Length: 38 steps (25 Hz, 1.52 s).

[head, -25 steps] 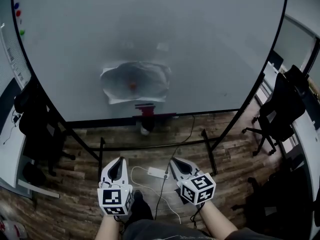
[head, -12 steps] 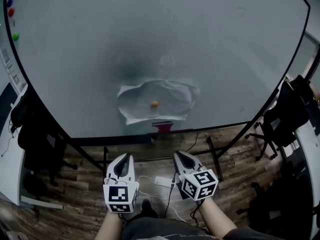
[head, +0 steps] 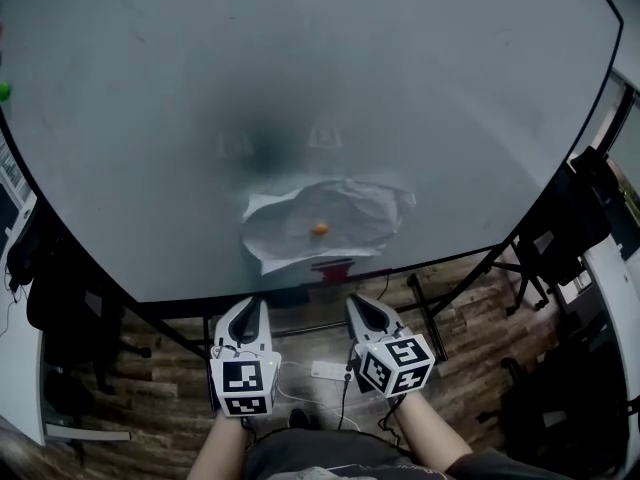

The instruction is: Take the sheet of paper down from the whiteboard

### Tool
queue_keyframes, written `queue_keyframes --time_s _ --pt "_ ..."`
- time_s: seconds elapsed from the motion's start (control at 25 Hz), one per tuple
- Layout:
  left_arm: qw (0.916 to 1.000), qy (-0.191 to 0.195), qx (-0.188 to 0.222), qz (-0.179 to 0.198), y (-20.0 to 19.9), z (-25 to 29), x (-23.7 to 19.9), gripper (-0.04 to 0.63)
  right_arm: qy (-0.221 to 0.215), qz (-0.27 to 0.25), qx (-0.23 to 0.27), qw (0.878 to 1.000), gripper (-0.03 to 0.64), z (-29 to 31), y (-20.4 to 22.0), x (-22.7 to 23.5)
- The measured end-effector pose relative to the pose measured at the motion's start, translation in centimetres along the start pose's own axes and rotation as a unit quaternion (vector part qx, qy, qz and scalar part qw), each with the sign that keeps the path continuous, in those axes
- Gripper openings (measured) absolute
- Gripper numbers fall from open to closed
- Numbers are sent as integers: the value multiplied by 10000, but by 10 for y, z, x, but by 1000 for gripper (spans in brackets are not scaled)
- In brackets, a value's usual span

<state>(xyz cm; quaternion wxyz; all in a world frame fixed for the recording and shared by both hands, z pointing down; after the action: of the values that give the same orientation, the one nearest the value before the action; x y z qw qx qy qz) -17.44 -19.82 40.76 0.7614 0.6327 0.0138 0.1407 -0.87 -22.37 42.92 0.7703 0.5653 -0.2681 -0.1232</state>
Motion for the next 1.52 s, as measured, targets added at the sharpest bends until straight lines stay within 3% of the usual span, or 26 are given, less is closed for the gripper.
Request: queue_keyframes --time_s 0.2,0.24,0.32,0.52,0.8,0.88,0.96,1.04,1.16,1.52 --pt "9999 92 19 134 -3 24 -7 20 182 -94 91 9997 25 16 -8 3" --pt "9998 109 43 166 -4 28 -8 30 224 -142 149 9995 25 19 -12 4" --pt "9995 206 48 245 -6 37 -8 127 305 -281 266 9988 26 26 -21 4" --pt "9990 263 -53 352 -5 54 -9 152 330 -628 386 9967 26 46 -37 -1" --pt "9997 200 -68 131 -9 67 -16 140 386 -965 576 9929 26 69 -56 -5" --pt "9997 218 -80 121 -9 68 -17 64 391 -1082 629 9914 26 73 -62 -7" --pt "9996 250 -77 131 -9 69 -18 28 403 -1136 680 9904 28 78 -66 -9" --pt "9995 290 -56 108 -9 69 -18 21 390 -1117 733 9903 31 83 -69 -10" --pt "9994 347 -27 95 -10 68 -18 17 335 -1094 796 9902 115 90 -73 -16" --pt "9989 467 -28 87 -10 65 -18 17 762 -1194 853 9862 127 100 -81 -19"
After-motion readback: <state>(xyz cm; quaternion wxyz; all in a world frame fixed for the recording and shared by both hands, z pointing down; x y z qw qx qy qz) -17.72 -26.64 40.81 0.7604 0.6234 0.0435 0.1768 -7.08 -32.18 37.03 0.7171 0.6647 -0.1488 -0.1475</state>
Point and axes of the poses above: the fingertips, and each gripper's own axes: z forward along the fingers, x to its right, y out of its underside, the point moved 1 cm from there along -z, backward along the fingers, and after that the axes turned 6 degrees about z, right-handed, at the moved point
